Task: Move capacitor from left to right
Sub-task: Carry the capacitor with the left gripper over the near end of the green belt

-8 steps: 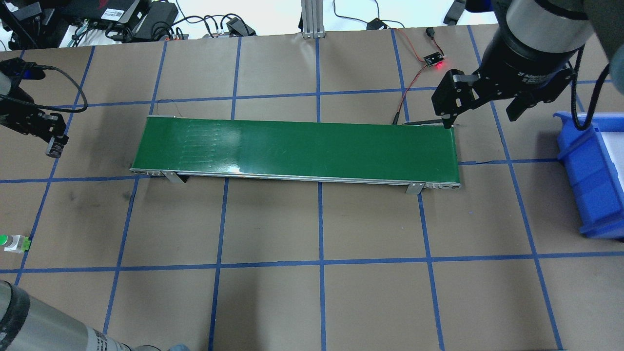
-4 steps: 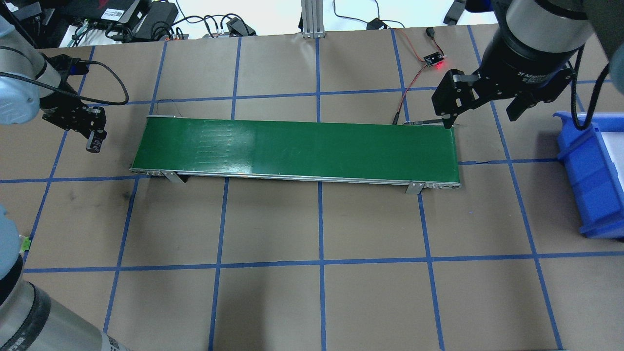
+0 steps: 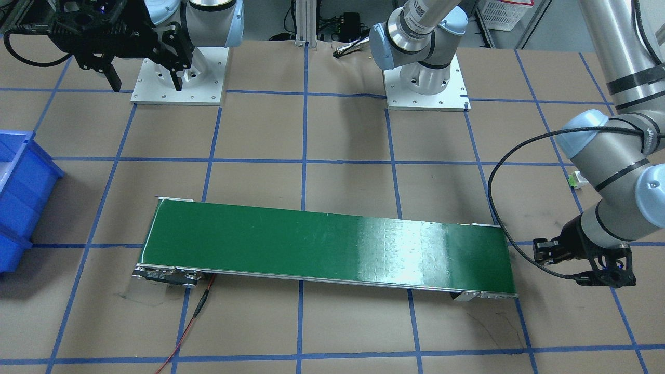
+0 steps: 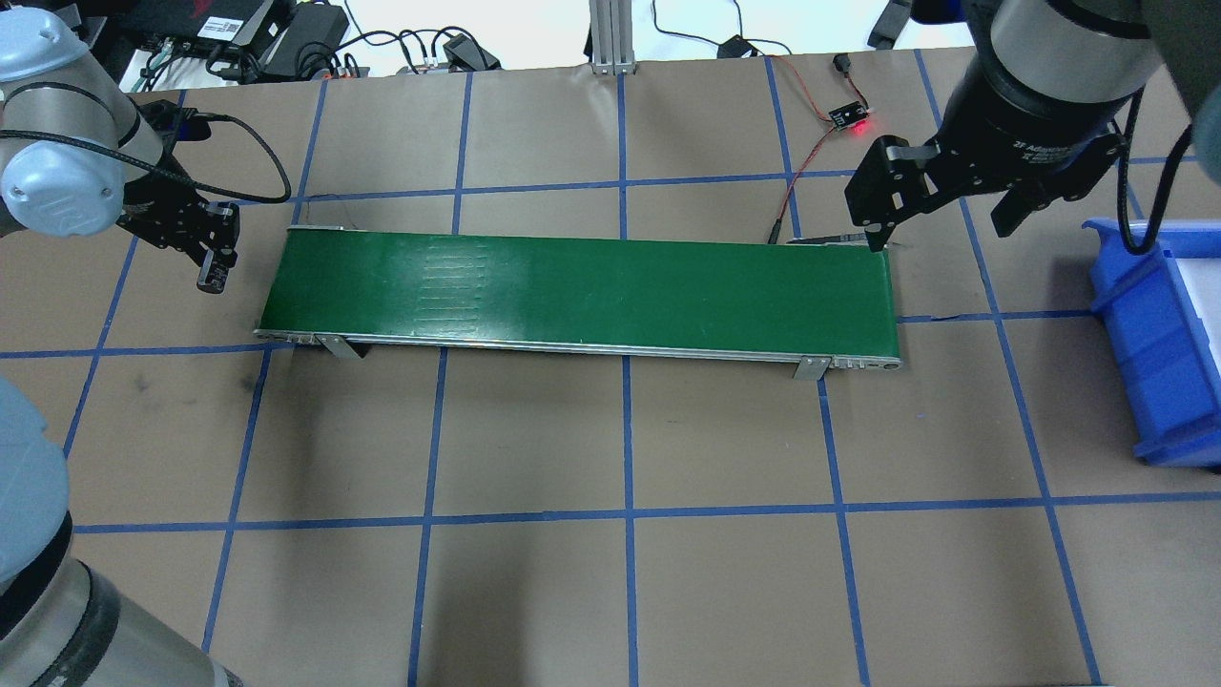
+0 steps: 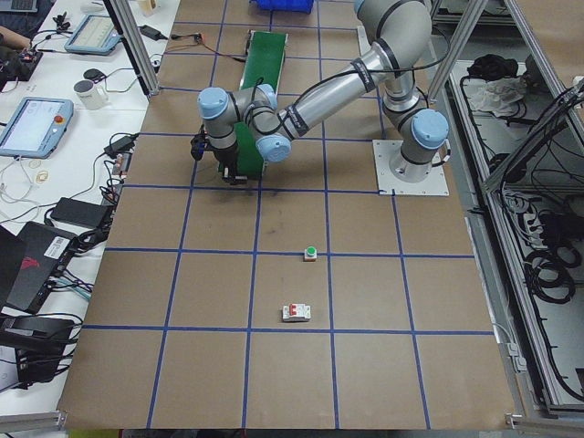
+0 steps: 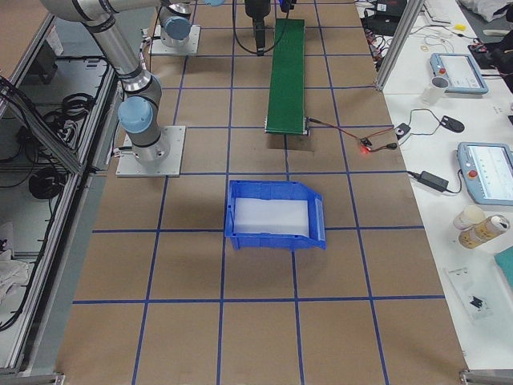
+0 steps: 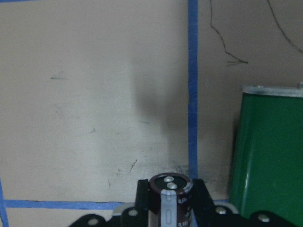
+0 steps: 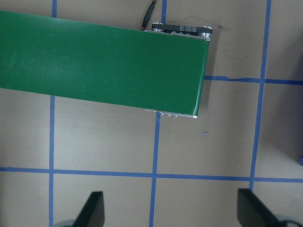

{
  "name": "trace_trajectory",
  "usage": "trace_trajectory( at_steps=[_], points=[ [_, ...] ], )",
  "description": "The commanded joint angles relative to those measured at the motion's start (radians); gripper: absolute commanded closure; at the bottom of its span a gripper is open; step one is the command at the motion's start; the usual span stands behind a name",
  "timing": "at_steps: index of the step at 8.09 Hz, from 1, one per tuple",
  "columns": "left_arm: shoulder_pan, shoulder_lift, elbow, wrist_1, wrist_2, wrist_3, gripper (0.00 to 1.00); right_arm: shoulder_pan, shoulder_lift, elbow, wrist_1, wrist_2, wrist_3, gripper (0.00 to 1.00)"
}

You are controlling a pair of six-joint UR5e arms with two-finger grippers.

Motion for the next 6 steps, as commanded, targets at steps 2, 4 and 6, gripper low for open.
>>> trace_trajectory(
  at_steps=[2,4,6],
  points=[
    [-0.072,0.002,-0.001,-0.011,0.005,-0.096,1.0,0.0,0.0,0.0,0.001,0.0,0.0,0.0],
    [-0.099,0.001,0.004,-0.011,0.004,-0.137,1.0,0.0,0.003,0.0,0.001,0.001,0.002,0.0],
    [-0.115,0.002,0.006,-0.013,0.004,-0.164,1.0,0.0,0.002,0.0,0.001,0.001,0.002,0.0]
  ],
)
